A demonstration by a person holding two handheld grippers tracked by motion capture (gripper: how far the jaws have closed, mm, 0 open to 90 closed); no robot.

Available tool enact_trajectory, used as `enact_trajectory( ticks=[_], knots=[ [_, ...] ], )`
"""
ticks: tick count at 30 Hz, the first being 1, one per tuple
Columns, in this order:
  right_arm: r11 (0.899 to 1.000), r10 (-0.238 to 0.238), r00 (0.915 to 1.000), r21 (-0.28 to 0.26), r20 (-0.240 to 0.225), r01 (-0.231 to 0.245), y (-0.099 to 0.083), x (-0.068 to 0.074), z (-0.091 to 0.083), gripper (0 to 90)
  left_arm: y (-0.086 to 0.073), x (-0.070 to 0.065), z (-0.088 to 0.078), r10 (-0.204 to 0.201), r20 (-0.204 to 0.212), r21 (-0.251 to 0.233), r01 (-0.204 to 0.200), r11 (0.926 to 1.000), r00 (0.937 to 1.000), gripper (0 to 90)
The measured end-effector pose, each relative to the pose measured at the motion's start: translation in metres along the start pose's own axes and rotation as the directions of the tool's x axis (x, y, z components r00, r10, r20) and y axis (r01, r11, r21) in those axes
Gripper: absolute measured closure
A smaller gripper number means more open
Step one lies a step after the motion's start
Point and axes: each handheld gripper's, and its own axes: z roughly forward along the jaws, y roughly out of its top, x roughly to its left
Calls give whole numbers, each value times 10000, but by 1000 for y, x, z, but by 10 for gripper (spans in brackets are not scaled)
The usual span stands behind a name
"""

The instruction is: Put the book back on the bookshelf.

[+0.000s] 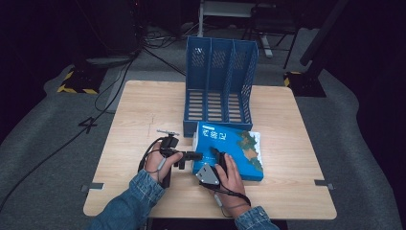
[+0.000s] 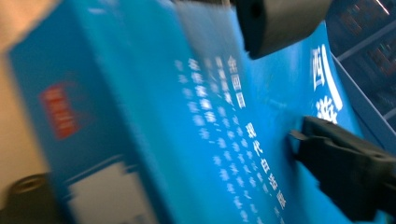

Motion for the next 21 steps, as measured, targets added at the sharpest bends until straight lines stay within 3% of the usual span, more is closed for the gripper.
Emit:
enact_trajectory(
  ticks=[2, 3, 4, 6, 8, 9, 10, 11, 12, 14, 16, 18, 20, 21],
  knots=[
    [9972, -741, 9970, 110, -245, 743, 4, 2, -2, 281, 0, 3, -4, -141, -155, -32, 141, 9999, 9998, 590],
    [9963, -846, 9959, 129, -309, 851, 4, 2, -2, 350, 0, 4, -8, 2, -207, -305, -8, 9995, 9998, 588],
    [9959, -888, 9938, 114, -671, 898, 5, 1, -2, 384, 0, 5, -12, -67, -119, -498, 61, 9987, 9999, 581],
    [9926, -1187, 9904, 189, -713, 1203, 6, 2, -2, 422, 2, 6, -20, -191, -57, -774, 186, 9968, 9998, 563],
    [9905, -1336, 9889, 244, -646, 1354, 8, 3, -3, 482, 3, 9, -28, 37, -435, -1192, -89, 9928, 9990, 537],
    [9905, -1336, 9889, 244, -646, 1354, 8, 3, -3, 482, 3, 9, -28, 37, -435, -1192, -89, 9928, 9990, 533],
    [9877, -1527, 9866, 261, -571, 1544, 12, 0, -5, 539, 3, 14, -36, 182, -901, -1425, -310, 9893, 9958, 532],
    [9877, -1527, 9866, 261, -571, 1544, 12, 0, -5, 539, 3, 14, -36, 182, -901, -1425, -310, 9893, 9958, 526],
    [9871, -1558, 9863, 286, -546, 1575, 14, -1, -7, 557, 3, 17, -41, 248, -1199, -1561, -435, 9868, 9925, 526],
    [9878, -1519, 9871, 275, -499, 1534, 19, -6, -11, 578, 2, 24, -46, 385, -1763, -1686, -687, 9833, 9836, 521],
    [9909, -1304, 9899, 255, -554, 1320, 22, -13, -17, 590, 1, 29, -49, 672, -2339, -1681, -1084, 9798, 9699, 502],
    [9931, -1132, 9915, 246, -642, 1150, 26, -20, -22, 594, -1, 31, -49, 1176, -2900, -1684, -1716, 9707, 9498, 491],
    [9951, -943, 9924, 213, -791, 963, 30, -30, -27, 598, -1, 28, -49, 1462, -3111, -1541, -2016, 9673, 9391, 470],
    [9966, -782, 9937, 213, -807, 802, 33, -35, -31, 601, -2, 27, -49, 1739, -3333, -1426, -2319, 9622, 9266, 448]
  ],
)
